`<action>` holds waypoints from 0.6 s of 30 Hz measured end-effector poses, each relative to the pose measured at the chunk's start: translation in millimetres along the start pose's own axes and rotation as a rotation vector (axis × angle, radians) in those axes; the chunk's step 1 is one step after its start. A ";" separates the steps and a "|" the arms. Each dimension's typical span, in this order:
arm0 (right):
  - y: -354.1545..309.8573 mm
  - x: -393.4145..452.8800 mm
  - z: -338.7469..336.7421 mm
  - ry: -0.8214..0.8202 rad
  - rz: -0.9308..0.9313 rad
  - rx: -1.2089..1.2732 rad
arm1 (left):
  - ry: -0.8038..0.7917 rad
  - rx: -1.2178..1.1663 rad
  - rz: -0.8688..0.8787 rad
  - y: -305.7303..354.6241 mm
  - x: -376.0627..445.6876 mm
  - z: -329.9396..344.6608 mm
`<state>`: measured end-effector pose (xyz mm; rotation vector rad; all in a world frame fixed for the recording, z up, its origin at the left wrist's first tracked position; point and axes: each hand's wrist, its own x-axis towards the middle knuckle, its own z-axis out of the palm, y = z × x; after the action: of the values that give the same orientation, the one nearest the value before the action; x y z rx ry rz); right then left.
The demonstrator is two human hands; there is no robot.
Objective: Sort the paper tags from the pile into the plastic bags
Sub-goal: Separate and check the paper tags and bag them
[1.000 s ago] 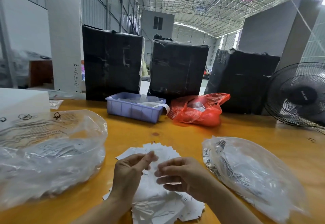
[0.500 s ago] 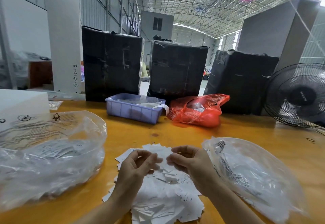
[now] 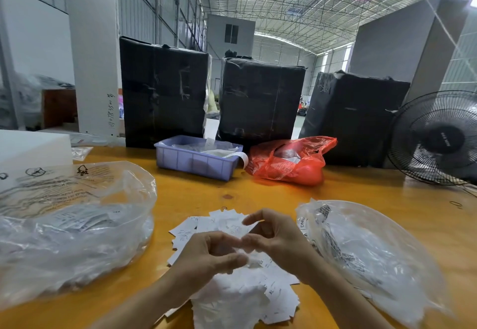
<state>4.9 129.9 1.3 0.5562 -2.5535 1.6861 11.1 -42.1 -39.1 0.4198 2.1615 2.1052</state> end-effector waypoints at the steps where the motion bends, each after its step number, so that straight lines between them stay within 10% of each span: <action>1: 0.6 0.5 -0.9 0.041 -0.005 0.014 | 0.047 -0.002 -0.022 -0.1 1.0 -0.2; 12: 0.8 -1.4 16.8 -0.063 0.149 0.102 | 0.302 -0.542 -0.140 1.0 10.5 -4.7; 18: 24.0 4.6 -13.5 0.292 -0.031 -0.451 | 0.391 -0.443 -0.120 0.8 10.1 -10.2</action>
<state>-9.2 149.1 -13.3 0.2916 -2.5611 1.0307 -1.1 -49.2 -36.6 -0.1706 1.7301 2.6647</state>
